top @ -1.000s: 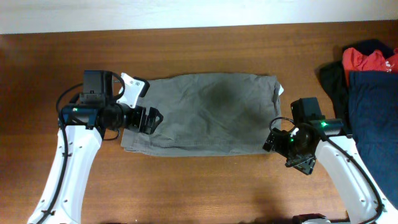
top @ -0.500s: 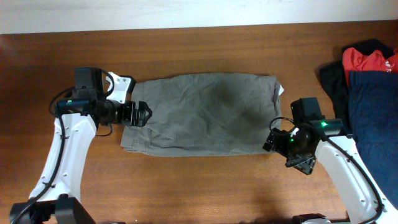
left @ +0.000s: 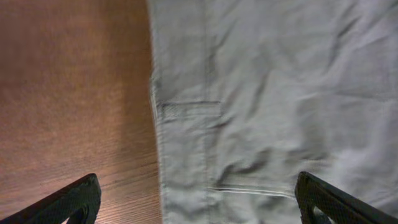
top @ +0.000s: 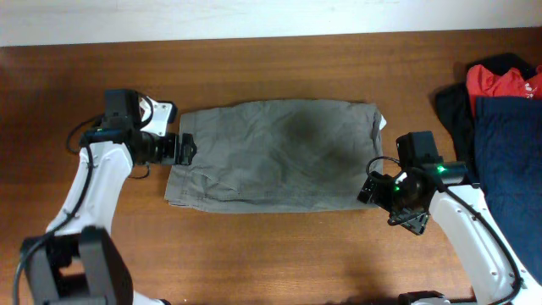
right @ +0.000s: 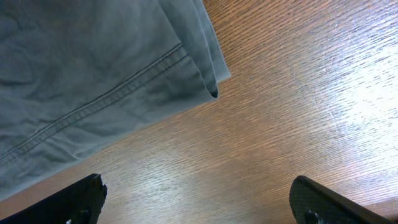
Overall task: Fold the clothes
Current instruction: 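Move the left gripper to the trousers' left end and grasp it, then pull the trousers' left end leftward with the left gripper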
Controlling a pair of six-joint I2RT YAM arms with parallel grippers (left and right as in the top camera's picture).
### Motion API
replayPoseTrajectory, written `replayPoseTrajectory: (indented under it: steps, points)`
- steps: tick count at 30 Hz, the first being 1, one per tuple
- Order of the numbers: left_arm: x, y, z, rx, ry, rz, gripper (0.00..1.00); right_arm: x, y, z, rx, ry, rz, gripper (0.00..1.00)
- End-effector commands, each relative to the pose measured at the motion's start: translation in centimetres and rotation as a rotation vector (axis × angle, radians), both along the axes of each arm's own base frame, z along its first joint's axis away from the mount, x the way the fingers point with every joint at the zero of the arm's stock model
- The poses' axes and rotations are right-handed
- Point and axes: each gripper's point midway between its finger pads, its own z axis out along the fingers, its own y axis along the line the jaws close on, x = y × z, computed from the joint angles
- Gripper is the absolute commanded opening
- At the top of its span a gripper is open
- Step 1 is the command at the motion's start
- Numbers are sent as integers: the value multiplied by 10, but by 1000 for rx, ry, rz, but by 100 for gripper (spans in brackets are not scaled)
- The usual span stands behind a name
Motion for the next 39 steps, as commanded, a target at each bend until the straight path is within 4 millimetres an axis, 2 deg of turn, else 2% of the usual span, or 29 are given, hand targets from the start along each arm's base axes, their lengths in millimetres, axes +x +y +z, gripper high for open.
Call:
replayPoseTrajectory:
  steps: [1, 8, 17, 29, 36, 37, 39]
  points:
    - [3, -2, -12, -43, 23, -32, 99, 0, 0, -1, 5, 1, -8, 99]
    - [5, 0, -27, -64, 47, -30, 99, 1, 0, -1, 6, -4, -8, 99]
    - [-3, -1, -64, -80, 152, -26, 99, 2, 0, -1, 6, -6, -8, 99]
    - [-10, -15, -65, -163, 172, -45, 99, 5, 0, 0, 7, -21, -8, 99]
    - [-23, -17, -89, -175, 252, -40, 99, 5, 0, 0, 7, -21, -8, 99]
    - [-25, -17, -93, -177, 264, -40, 98, 5, 0, 0, 7, -21, -8, 99]
    - [-27, -17, -100, -180, 284, -38, 89, 5, 0, 0, 7, -21, -8, 99]
